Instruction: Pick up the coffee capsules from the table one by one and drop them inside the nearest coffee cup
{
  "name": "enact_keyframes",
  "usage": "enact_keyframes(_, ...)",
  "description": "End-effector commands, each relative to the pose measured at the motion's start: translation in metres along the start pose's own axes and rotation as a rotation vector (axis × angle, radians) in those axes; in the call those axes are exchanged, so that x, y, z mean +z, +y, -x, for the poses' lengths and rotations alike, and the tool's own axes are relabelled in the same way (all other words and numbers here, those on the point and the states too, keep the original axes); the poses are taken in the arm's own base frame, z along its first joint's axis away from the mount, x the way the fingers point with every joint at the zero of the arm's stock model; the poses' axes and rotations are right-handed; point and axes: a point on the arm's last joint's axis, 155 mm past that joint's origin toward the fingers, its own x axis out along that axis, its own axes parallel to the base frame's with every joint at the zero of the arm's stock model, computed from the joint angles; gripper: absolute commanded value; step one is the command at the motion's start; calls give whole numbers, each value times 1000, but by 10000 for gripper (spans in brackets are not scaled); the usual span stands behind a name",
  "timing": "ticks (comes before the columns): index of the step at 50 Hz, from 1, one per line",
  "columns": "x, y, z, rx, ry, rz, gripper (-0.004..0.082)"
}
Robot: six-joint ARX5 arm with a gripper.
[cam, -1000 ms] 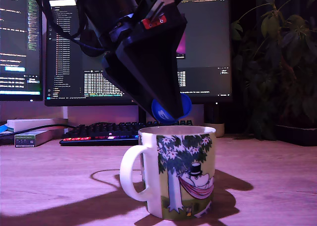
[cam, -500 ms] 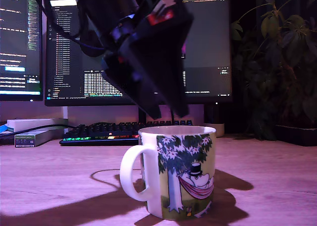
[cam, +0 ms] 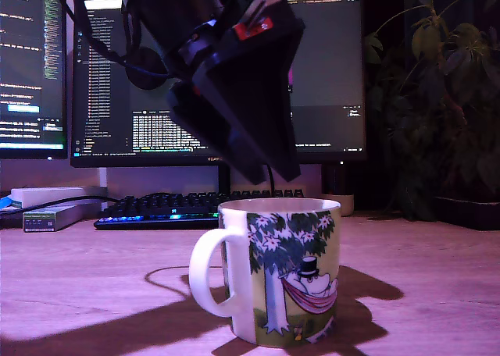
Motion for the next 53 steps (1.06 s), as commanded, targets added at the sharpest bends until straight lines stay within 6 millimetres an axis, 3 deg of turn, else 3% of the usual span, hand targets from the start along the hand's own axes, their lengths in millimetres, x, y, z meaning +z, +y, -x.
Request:
enact_keyframes(1, 4, -5, -1, -21, -15, -21, 253)
enact_keyframes(8, 15, -12, 2, -57, -61, -39, -33)
enact_keyframes(23, 54, -10, 26, -30, -237, -84, -19)
enact_keyframes(33, 69, -9, 50, -7, -336, -98, -19)
enact_keyframes(53, 48, 41, 99, 114, -459, 21, -19)
